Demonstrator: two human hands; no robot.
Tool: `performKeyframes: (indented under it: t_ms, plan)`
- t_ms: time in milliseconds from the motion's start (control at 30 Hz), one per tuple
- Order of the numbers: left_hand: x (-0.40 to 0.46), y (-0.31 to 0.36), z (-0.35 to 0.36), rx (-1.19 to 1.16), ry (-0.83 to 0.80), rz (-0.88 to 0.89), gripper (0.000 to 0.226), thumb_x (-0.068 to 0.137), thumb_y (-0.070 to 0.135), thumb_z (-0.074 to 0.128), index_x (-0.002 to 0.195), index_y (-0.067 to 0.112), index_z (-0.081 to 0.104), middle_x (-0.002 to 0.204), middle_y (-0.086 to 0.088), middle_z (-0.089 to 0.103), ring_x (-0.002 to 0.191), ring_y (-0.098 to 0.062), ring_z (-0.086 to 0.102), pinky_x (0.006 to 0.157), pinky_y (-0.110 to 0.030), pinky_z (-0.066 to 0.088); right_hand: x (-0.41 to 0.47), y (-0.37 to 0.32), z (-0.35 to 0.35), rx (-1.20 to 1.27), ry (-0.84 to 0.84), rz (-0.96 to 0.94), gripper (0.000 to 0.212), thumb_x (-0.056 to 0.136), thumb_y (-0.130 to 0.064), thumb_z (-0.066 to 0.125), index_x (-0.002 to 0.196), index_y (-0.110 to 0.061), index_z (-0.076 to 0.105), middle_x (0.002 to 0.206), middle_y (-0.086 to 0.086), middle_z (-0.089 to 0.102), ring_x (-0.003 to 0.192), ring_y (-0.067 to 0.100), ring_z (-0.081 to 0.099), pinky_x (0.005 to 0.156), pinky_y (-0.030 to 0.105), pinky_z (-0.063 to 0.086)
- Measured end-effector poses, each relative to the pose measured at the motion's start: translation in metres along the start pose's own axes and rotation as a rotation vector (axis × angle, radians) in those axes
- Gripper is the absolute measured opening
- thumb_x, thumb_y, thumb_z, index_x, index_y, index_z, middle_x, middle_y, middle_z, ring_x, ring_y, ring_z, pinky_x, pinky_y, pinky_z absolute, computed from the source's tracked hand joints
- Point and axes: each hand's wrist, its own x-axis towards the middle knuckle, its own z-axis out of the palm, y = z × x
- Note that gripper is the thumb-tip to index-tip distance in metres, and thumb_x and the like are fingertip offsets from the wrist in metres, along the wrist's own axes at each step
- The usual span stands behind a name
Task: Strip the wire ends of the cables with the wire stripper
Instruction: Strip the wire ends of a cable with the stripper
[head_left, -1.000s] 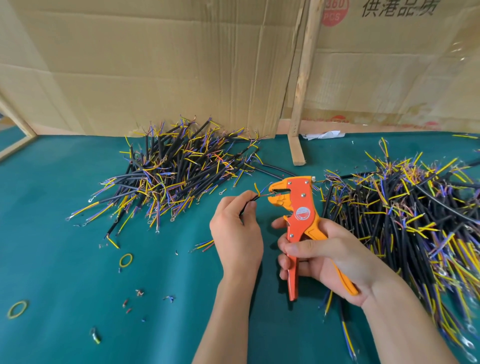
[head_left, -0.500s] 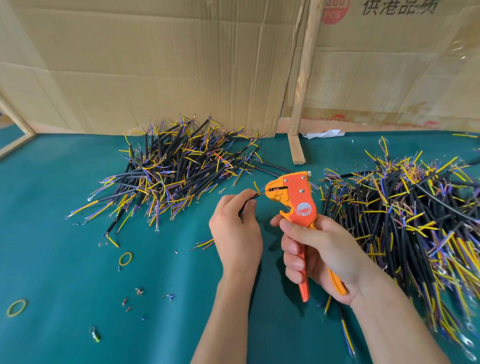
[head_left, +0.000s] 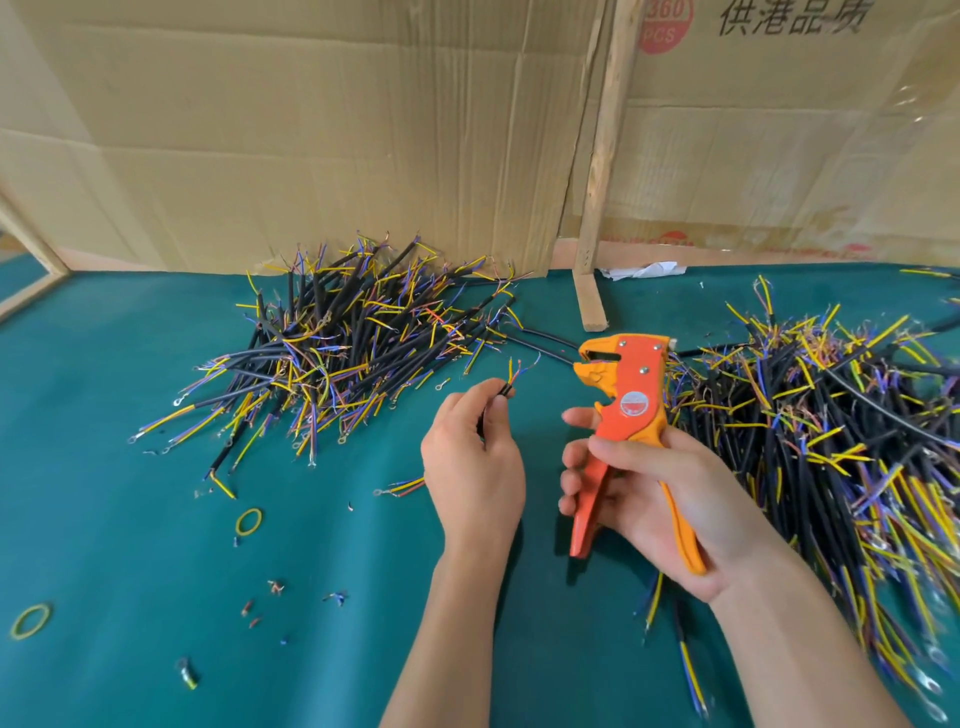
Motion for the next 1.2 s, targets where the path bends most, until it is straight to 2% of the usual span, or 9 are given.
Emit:
performKeyframes:
  t_ms: [100, 267, 467, 700, 767, 1000, 1200]
  plan:
    - [-0.0014, 0.0011, -0.0002, 0.011, -0.024, 0.019, 0.019, 0.097, 0.010, 0.057, 0.099, 0.022, 0.072, 0.089, 0.005, 0.065, 0.077, -0.020, 0.057, 0.068, -0.038, 0.047, 0.0003, 0.0008, 0.0019, -0.013, -0.027, 0.036, 0.042, 0.077, -0.006, 0.073, 0.117, 0.003, 0.070, 0.090, 0.025, 0.063, 0.074, 0.035, 0.062, 0.068, 0.047, 0.057]
    - [-0.0016, 0.0010, -0.0005, 0.008, -0.027, 0.035, 0.020, 0.098, 0.009, 0.056, 0.099, 0.021, 0.071, 0.089, 0.005, 0.064, 0.075, -0.019, 0.055, 0.067, -0.036, 0.045, -0.0031, -0.0007, -0.0006, -0.027, -0.063, 0.081, 0.046, 0.076, -0.002, 0.072, 0.121, 0.005, 0.066, 0.092, 0.026, 0.063, 0.075, 0.037, 0.062, 0.068, 0.047, 0.057]
    - [-0.0011, 0.0010, -0.0010, 0.022, -0.030, 0.069, 0.020, 0.097, 0.006, 0.056, 0.100, 0.017, 0.072, 0.090, 0.003, 0.065, 0.087, -0.026, 0.058, 0.078, -0.042, 0.047, -0.0074, -0.0055, -0.0041, -0.006, -0.188, 0.112, 0.060, 0.069, 0.001, 0.076, 0.127, 0.005, 0.064, 0.096, 0.024, 0.062, 0.077, 0.036, 0.061, 0.073, 0.048, 0.056]
    - [-0.0013, 0.0000, -0.0009, 0.080, -0.011, 0.101, 0.021, 0.097, 0.006, 0.057, 0.099, 0.021, 0.072, 0.091, 0.006, 0.068, 0.090, -0.024, 0.051, 0.078, -0.032, 0.038, -0.0063, -0.0043, -0.0055, -0.005, -0.194, 0.124, 0.062, 0.067, 0.002, 0.077, 0.127, 0.004, 0.064, 0.096, 0.024, 0.062, 0.077, 0.036, 0.061, 0.073, 0.048, 0.056]
    - [-0.0013, 0.0006, -0.0003, 0.091, -0.007, 0.098, 0.021, 0.097, 0.007, 0.057, 0.099, 0.021, 0.072, 0.091, 0.006, 0.068, 0.090, -0.023, 0.049, 0.078, -0.033, 0.037, -0.0064, -0.0046, -0.0065, -0.006, -0.196, 0.128, 0.062, 0.067, 0.002, 0.078, 0.127, 0.004, 0.063, 0.095, 0.023, 0.061, 0.077, 0.036, 0.061, 0.072, 0.049, 0.056]
    - [-0.0011, 0.0000, -0.0005, 0.106, -0.006, 0.102, 0.022, 0.098, 0.008, 0.056, 0.101, 0.021, 0.073, 0.092, 0.005, 0.068, 0.091, -0.024, 0.047, 0.080, -0.039, 0.039, -0.0062, -0.0019, -0.0031, -0.053, -0.200, 0.136, 0.055, 0.070, 0.002, 0.078, 0.123, 0.005, 0.064, 0.088, 0.022, 0.058, 0.075, 0.036, 0.060, 0.070, 0.048, 0.055]
    - [-0.0008, 0.0006, 0.0002, 0.102, 0.001, 0.098, 0.021, 0.098, 0.007, 0.057, 0.101, 0.020, 0.074, 0.092, 0.004, 0.069, 0.089, -0.024, 0.046, 0.081, -0.034, 0.038, -0.0048, -0.0001, 0.0027, -0.007, -0.149, 0.132, 0.028, 0.080, -0.007, 0.078, 0.106, -0.003, 0.070, 0.075, 0.015, 0.050, 0.062, 0.030, 0.053, 0.059, 0.042, 0.051]
